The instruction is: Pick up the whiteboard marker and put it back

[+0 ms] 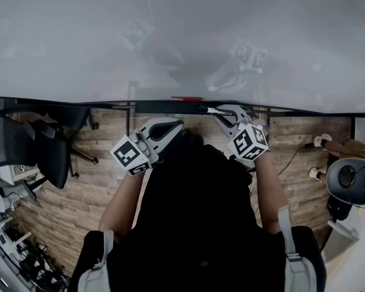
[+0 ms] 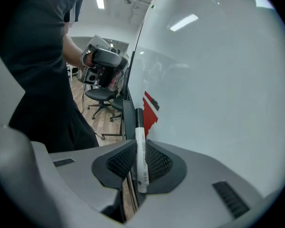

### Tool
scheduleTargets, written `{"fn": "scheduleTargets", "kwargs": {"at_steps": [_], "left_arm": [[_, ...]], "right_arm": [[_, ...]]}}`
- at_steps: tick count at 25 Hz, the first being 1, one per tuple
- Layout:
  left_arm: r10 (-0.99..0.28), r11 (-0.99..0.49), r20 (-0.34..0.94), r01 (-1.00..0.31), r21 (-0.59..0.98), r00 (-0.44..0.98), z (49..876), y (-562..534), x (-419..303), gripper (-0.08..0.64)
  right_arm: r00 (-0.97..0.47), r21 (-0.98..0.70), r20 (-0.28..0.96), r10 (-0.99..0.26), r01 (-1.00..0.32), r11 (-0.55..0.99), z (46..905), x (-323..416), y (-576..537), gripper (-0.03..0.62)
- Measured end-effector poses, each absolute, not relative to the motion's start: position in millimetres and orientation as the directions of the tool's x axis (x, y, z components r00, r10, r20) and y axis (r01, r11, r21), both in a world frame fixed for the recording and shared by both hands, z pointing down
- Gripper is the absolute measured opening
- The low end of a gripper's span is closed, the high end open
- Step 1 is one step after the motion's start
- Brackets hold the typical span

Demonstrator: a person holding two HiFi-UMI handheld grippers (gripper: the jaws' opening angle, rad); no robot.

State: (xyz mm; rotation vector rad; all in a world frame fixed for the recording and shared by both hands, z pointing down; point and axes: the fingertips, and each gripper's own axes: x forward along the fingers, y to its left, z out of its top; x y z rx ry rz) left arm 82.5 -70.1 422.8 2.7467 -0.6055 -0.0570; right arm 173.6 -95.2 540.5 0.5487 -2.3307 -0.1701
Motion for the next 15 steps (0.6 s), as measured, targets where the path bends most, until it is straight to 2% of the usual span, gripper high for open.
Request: {"fn": "scheduleTargets", "kwargs": {"at_steps": [15], "left_arm": [[-0.416, -0.851, 0.043, -0.405, 0.335, 0.908, 428, -64, 85, 0.012]], "right_arm": [[-0.611, 0.271, 0.683, -0.399, -0.296, 0.916, 574, 169, -102, 0.069]]}}
